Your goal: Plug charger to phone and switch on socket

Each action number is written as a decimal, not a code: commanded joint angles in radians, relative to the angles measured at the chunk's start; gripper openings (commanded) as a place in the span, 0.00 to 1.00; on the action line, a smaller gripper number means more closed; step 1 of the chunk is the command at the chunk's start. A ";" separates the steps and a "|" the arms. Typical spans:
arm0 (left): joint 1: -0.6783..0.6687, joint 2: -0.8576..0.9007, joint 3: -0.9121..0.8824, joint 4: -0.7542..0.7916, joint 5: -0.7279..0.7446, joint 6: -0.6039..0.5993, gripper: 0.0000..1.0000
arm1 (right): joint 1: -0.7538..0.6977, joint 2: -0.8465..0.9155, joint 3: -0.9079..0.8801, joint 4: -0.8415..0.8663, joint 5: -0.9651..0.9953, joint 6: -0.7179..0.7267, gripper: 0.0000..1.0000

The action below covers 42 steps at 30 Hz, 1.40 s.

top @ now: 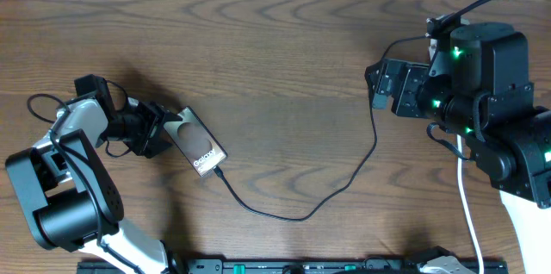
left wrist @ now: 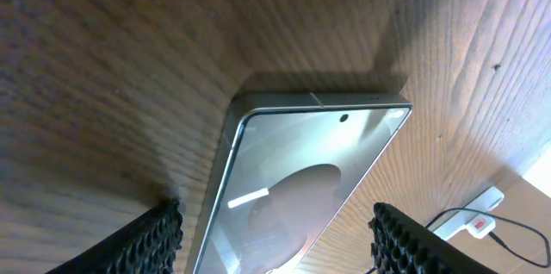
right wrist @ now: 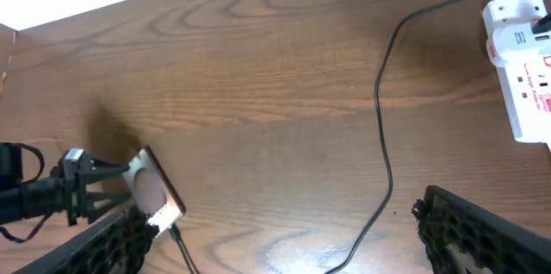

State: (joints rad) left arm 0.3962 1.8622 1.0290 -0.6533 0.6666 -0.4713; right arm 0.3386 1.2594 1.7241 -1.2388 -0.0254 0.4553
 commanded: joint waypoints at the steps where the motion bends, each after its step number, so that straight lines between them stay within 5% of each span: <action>1: 0.010 0.063 -0.058 -0.019 -0.206 0.014 0.73 | 0.003 0.004 0.009 -0.011 0.037 0.000 0.99; 7: 0.022 -0.130 -0.004 -0.050 -0.116 0.023 0.73 | 0.003 0.004 0.009 -0.034 0.091 0.000 0.99; 12: 0.014 -0.436 0.047 -0.049 -0.117 0.176 0.73 | 0.003 0.004 0.009 -0.035 0.143 0.000 0.99; 19: -0.038 -0.872 0.068 -0.050 -0.116 0.375 0.94 | 0.003 0.004 0.009 -0.037 0.158 0.000 0.99; 25: -0.058 -1.091 0.068 -0.041 -0.166 0.404 1.00 | 0.003 0.004 0.009 -0.039 0.158 0.000 0.99; 42: -0.058 -1.072 0.068 -0.048 -0.188 0.384 1.00 | 0.003 0.004 0.009 -0.066 0.171 0.000 0.99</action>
State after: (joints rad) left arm 0.3397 0.7826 1.0946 -0.6998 0.4900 -0.0925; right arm 0.3386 1.2613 1.7241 -1.3029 0.1146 0.4553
